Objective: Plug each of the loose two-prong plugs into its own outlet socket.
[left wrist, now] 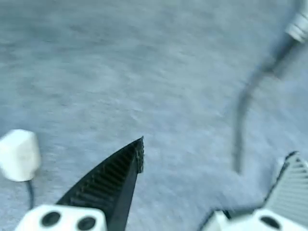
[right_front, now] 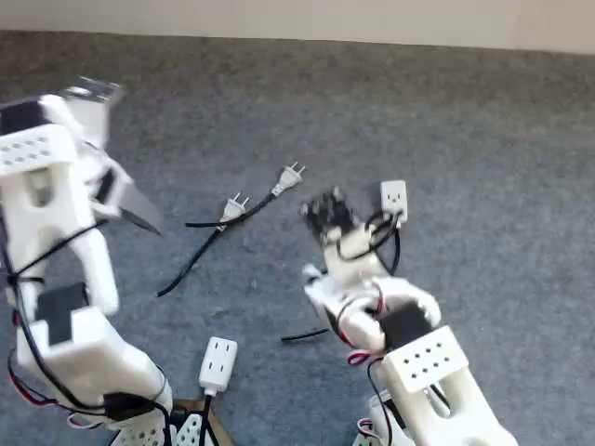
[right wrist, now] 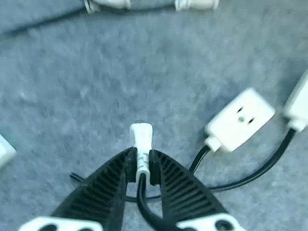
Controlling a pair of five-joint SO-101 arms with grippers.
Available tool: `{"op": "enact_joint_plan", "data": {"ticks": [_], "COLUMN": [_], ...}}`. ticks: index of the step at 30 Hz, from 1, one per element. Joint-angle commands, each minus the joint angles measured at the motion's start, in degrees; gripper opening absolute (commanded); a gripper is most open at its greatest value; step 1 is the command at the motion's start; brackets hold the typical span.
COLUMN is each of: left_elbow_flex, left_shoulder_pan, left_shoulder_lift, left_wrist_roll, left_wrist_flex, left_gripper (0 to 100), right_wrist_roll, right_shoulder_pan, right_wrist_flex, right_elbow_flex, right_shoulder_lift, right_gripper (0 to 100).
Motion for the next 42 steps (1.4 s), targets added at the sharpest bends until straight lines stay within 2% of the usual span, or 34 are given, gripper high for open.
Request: {"op": "enact_joint_plan", "data": {"ticks": [1, 5, 10, 14, 19, 24, 27, 31, 34, 38, 42], "left_elbow_flex": [18.0, 30.3, 43.3, 51.7, 60.4, 65.7, 67.8, 67.5, 64.8, 56.3, 41.1], "left_shoulder_pan": [11.7, 21.3, 31.9, 37.6, 39.3, 38.9, 39.1, 39.2, 39.1, 38.4, 35.6], "left_shoulder_lift": [-11.8, -18.0, -23.3, -24.2, -24.1, -24.1, -24.1, -24.1, -24.1, -24.1, -24.0], "left_wrist_roll": [-2.0, -2.0, -1.8, -0.3, 2.4, 2.4, 2.2, 2.1, 0.0, -5.6, -10.6], "left_wrist_flex": [0.7, 0.1, -5.2, -9.8, -18.4, -22.0, -24.8, -25.6, -25.5, -21.0, -14.0], "left_gripper": [42, 42, 38, 37, 37, 37, 27, 9, 1, 1, 1], "right_wrist_roll": [1.2, 1.2, 1.1, 1.1, 1.1, 1.1, 1.1, 1.1, 1.1, 1.1, 1.1], "right_shoulder_pan": [3.7, 8.1, 8.1, 8.1, 8.1, 8.0, 8.0, 8.0, 8.0, 8.0, 8.0], "right_wrist_flex": [-7.1, -11.3, -11.7, -11.7, -11.7, -11.7, -11.7, -11.7, -11.6, -11.6, -11.6], "right_elbow_flex": [9.0, 10.3, 11.6, 11.7, 11.7, 11.7, 11.7, 11.7, 11.7, 11.7, 11.7], "right_shoulder_lift": [-5.1, -5.4, -5.7, -5.6, -5.5, -5.4, -5.4, -5.4, -5.4, -5.4, -5.4], "right_gripper": [0.4, 0.4, 0.4, 0.4, 0.4, 0.4, 0.4, 0.4, 0.4, 0.4, 0.4]}}
